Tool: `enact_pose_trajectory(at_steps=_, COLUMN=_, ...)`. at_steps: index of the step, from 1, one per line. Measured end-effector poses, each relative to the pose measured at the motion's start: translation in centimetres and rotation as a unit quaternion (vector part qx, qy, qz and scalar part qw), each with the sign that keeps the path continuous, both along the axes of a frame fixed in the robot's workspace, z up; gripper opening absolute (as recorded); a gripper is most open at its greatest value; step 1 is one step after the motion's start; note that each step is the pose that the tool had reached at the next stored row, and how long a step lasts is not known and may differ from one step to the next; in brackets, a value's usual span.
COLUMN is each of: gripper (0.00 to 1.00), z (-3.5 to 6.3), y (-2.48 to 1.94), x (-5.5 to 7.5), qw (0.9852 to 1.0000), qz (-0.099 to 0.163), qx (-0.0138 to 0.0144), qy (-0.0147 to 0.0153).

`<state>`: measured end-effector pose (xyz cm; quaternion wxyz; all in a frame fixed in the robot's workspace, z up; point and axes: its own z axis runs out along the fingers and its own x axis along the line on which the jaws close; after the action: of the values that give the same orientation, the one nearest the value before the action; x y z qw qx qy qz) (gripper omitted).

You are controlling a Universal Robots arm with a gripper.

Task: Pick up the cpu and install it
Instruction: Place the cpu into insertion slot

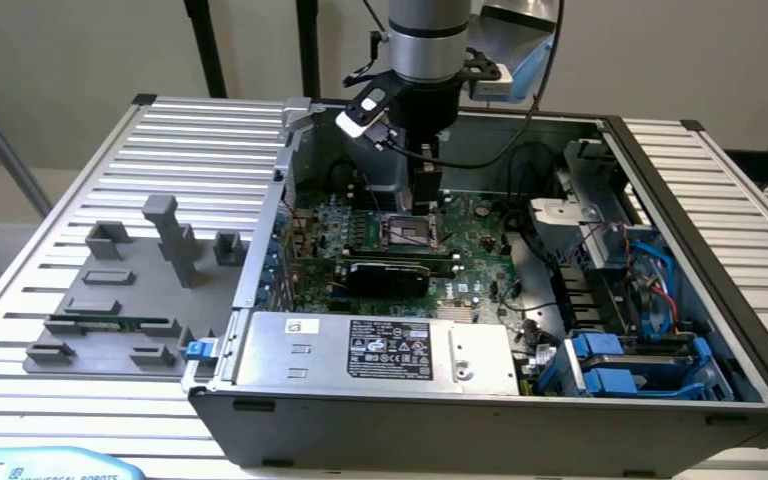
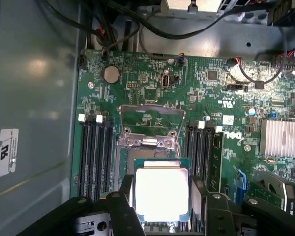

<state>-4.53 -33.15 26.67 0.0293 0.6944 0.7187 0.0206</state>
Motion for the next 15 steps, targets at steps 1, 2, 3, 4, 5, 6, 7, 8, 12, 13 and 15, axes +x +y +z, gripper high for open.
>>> enact_pose_trajectory(at_steps=1, gripper=0.55, z=-0.10, y=0.03, x=-0.2, qw=1.0000, qz=-0.001, qx=-0.0004, qy=0.0007)
enact_pose_trajectory(at_steps=2, gripper=0.55, z=-0.23, y=0.07, x=-0.3, qw=1.0000, qz=-0.002, qx=-0.0004, qy=0.0014)
enact_pose_trajectory(at_steps=3, gripper=0.55, z=-0.37, y=0.13, x=-0.3, qw=1.0000, qz=-0.005, qx=-0.0004, qy=0.0021)
enact_pose_trajectory(at_steps=4, gripper=0.55, z=-0.53, y=0.15, x=-0.3, qw=1.0000, qz=-0.009, qx=-0.0004, qy=0.0026)
enact_pose_trajectory(at_steps=5, gripper=0.55, z=-0.69, y=0.16, x=-0.3, qw=0.9999, qz=-0.015, qx=-0.0004, qy=0.0029)
enact_pose_trajectory(at_steps=6, gripper=0.55, z=-0.85, y=0.17, x=-0.3, qw=0.9998, qz=-0.020, qx=-0.0004, qy=0.0033)
enact_pose_trajectory(at_steps=7, gripper=0.55, z=-1.00, y=0.19, x=-0.2, qw=0.9997, qz=-0.023, qx=-0.0004, qy=0.0038)
enact_pose_trajectory(at_steps=8, gripper=0.55, z=-1.14, y=0.19, x=-0.2, qw=0.9997, qz=-0.024, qx=-0.0004, qy=0.0041)
enact_pose_trajectory(at_steps=12, gripper=0.55, z=-1.60, y=0.22, x=-0.2, qw=0.9997, qz=-0.024, qx=0.0005, qy=0.0050)
enact_pose_trajectory(at_steps=13, gripper=0.55, z=-1.70, y=0.22, x=-0.2, qw=0.9997, qz=-0.024, qx=0.0008, qy=0.0051)
enact_pose_trajectory(at_steps=15, gripper=0.55, z=-1.86, y=0.22, x=0.0, qw=0.9997, qz=-0.024, qx=0.0013, qy=0.0062)
